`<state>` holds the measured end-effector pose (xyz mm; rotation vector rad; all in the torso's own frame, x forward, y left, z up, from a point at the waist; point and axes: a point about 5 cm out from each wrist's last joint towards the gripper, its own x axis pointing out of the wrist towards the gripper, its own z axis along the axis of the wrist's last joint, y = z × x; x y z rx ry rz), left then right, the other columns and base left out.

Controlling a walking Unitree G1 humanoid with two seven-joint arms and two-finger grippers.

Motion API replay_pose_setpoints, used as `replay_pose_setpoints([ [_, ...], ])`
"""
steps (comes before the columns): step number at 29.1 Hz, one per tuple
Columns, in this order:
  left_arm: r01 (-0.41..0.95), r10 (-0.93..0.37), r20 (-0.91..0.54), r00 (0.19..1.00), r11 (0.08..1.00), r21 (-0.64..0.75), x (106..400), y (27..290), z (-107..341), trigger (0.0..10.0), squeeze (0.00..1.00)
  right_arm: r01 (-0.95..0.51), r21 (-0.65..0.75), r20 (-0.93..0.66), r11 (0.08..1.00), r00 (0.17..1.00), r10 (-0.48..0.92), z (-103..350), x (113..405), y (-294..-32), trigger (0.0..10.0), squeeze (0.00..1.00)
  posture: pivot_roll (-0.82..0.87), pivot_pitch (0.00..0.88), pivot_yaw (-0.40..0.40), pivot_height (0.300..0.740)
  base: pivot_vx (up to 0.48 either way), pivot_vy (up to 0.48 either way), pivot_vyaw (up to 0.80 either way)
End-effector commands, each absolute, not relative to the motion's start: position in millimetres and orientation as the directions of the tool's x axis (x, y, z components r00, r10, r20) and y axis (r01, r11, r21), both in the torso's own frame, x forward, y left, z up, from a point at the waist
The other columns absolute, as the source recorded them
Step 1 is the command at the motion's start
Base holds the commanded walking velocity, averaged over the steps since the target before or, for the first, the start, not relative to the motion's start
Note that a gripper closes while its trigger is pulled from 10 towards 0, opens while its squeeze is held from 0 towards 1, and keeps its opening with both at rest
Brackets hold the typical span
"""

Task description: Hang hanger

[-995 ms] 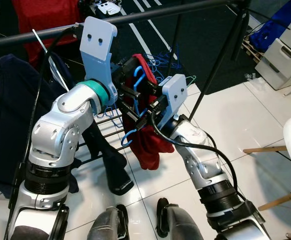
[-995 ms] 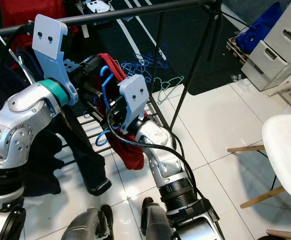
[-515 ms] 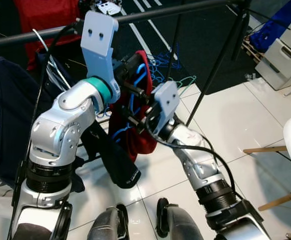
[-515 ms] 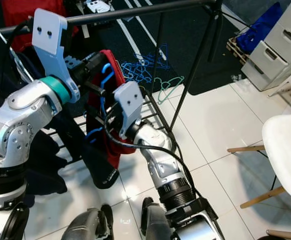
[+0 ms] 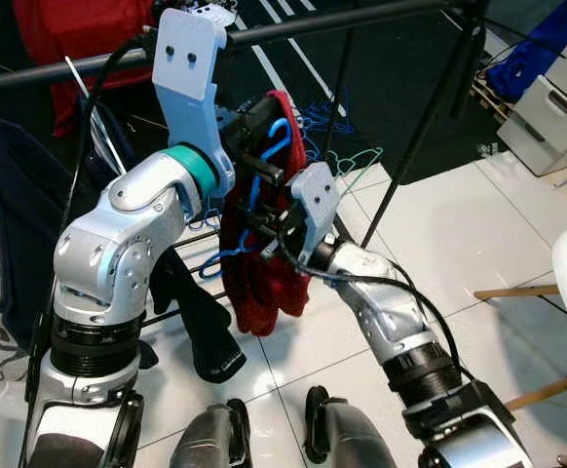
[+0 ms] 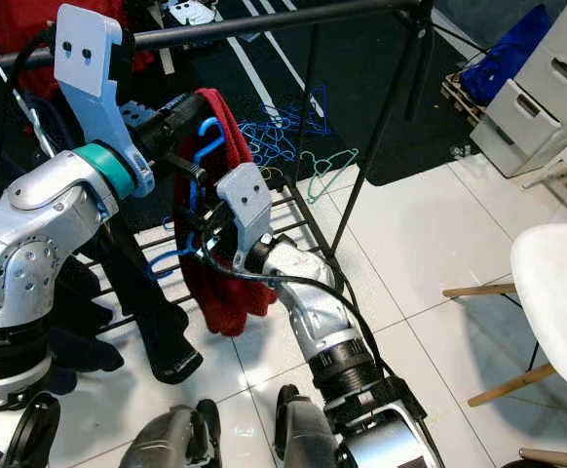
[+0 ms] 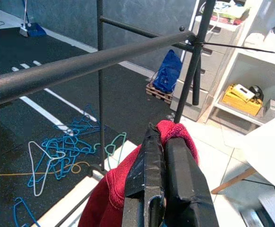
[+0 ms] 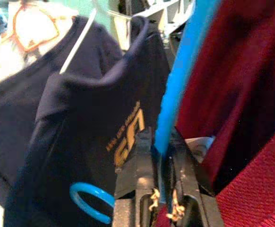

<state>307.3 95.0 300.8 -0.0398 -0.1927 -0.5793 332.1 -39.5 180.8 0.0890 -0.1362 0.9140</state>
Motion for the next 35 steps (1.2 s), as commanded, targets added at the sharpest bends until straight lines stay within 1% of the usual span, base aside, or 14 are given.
replay_pose_setpoints([
  [1, 0.559, -0.549, 0.237, 0.802, 0.829, 0.029, 301.9, 93.9, 311.7, 10.0, 0.0, -0.78, 0.117, 0.147, 0.615, 0.626, 0.766, 176.0, 334.1, -43.6, 0.0, 0.0, -0.13, 0.156, 0.055, 0.74, 0.0, 0.0, 0.0],
  [2, 0.56, -0.549, 0.236, 0.802, 0.828, 0.027, 301.8, 93.8, 311.8, 10.0, 0.0, -0.773, 0.152, 0.155, 0.616, 0.634, 0.757, 177.7, 335.5, -45.3, 0.0, 0.0, -0.13, 0.157, 0.055, 0.74, 0.0, 0.0, 0.0],
  [4, 0.558, -0.549, 0.234, 0.802, 0.829, 0.032, 302.2, 94.0, 311.3, 10.0, 0.0, -0.766, 0.179, 0.167, 0.618, 0.642, 0.748, 181.6, 336.5, -46.9, 0.0, 0.0, -0.13, 0.157, 0.055, 0.74, 0.0, 0.0, 0.0],
  [15, 0.53, -0.527, 0.226, 0.819, 0.846, 0.055, 306.0, 96.6, 308.7, 10.0, 0.0, -0.749, 0.212, 0.182, 0.627, 0.661, 0.728, 191.1, 338.3, -51.6, 0.0, 0.0, -0.13, 0.158, 0.055, 0.74, 0.0, 0.0, 0.0],
  [16, 0.528, -0.526, 0.229, 0.819, 0.847, 0.061, 306.5, 96.3, 309.2, 10.0, 0.0, -0.789, 0.164, 0.163, 0.592, 0.613, 0.773, 189.2, 332.5, -49.6, 0.0, 0.0, -0.13, 0.158, 0.058, 0.74, 0.0, 0.0, 0.0],
  [18, 0.528, -0.526, 0.229, 0.819, 0.847, 0.061, 306.5, 96.3, 309.2, 10.0, 0.0, -0.789, 0.164, 0.163, 0.592, 0.613, 0.773, 189.2, 332.5, -49.6, 0.0, 0.0, -0.13, 0.158, 0.058, 0.74, 0.0, 0.0, 0.0],
  [20, 0.533, -0.532, 0.234, 0.813, 0.843, 0.066, 306.3, 95.1, 310.0, 10.0, 0.0, -0.883, 0.039, 0.095, 0.467, 0.469, 0.878, 181.8, 314.8, -41.6, 0.0, 0.0, -0.13, 0.158, 0.057, 0.74, 0.0, 0.0, 0.0],
  [21, 0.533, -0.532, 0.234, 0.813, 0.843, 0.066, 306.3, 95.1, 310.0, 10.0, 0.0, -0.883, 0.039, 0.095, 0.467, 0.469, 0.878, 181.8, 314.8, -41.6, 0.0, 0.0, -0.13, 0.158, 0.057, 0.74, 0.0, 0.0, 0.0],
  [22, 0.536, -0.535, 0.235, 0.812, 0.842, 0.066, 306.0, 94.6, 310.2, 10.0, 0.0, -0.907, 0.012, 0.067, 0.42, 0.42, 0.905, 179.0, 309.1, -39.2, 0.0, 0.0, -0.13, 0.159, 0.057, 0.74, 0.0, 0.0, 0.0],
  [24, 0.536, -0.535, 0.235, 0.812, 0.842, 0.066, 306.0, 94.6, 310.2, 10.0, 0.0, -0.907, 0.012, 0.067, 0.42, 0.42, 0.905, 179.0, 309.1, -39.2, 0.0, 0.0, -0.13, 0.159, 0.057, 0.74, 0.0, 0.0, 0.0],
  [25, 0.537, -0.536, 0.235, 0.811, 0.841, 0.065, 305.9, 94.4, 310.3, 10.0, 0.0, -0.921, -0.01, 0.05, 0.39, 0.389, 0.92, 177.2, 305.4, -37.9, 0.0, 0.0, -0.13, 0.159, 0.057, 0.74, 0.0, 0.0, 0.0],
  [29, 0.535, -0.534, 0.231, 0.813, 0.843, 0.064, 307.0, 94.1, 309.7, 10.0, 0.0, -0.931, -0.041, 0.027, 0.362, 0.361, 0.932, 175.3, 300.7, -37.3, 0.0, 0.0, -0.14, 0.161, 0.059, 0.74, 0.0, 0.0, 0.0],
  [33, 0.536, -0.534, 0.234, 0.812, 0.842, 0.061, 308.5, 93.3, 311.3, 10.0, 0.0, -0.922, -0.006, 0.012, 0.387, 0.387, 0.922, 172.9, 300.6, -41.5, 0.0, 0.0, -0.14, 0.159, 0.061, 0.74, 0.0, 0.0, 0.0],
  [35, 0.536, -0.534, 0.234, 0.812, 0.842, 0.061, 308.5, 93.3, 311.3, 10.0, 0.0, -0.922, -0.006, 0.012, 0.387, 0.387, 0.922, 172.9, 300.6, -41.5, 0.0, 0.0, -0.14, 0.159, 0.061, 0.74, 0.0, 0.0, 0.0],
])
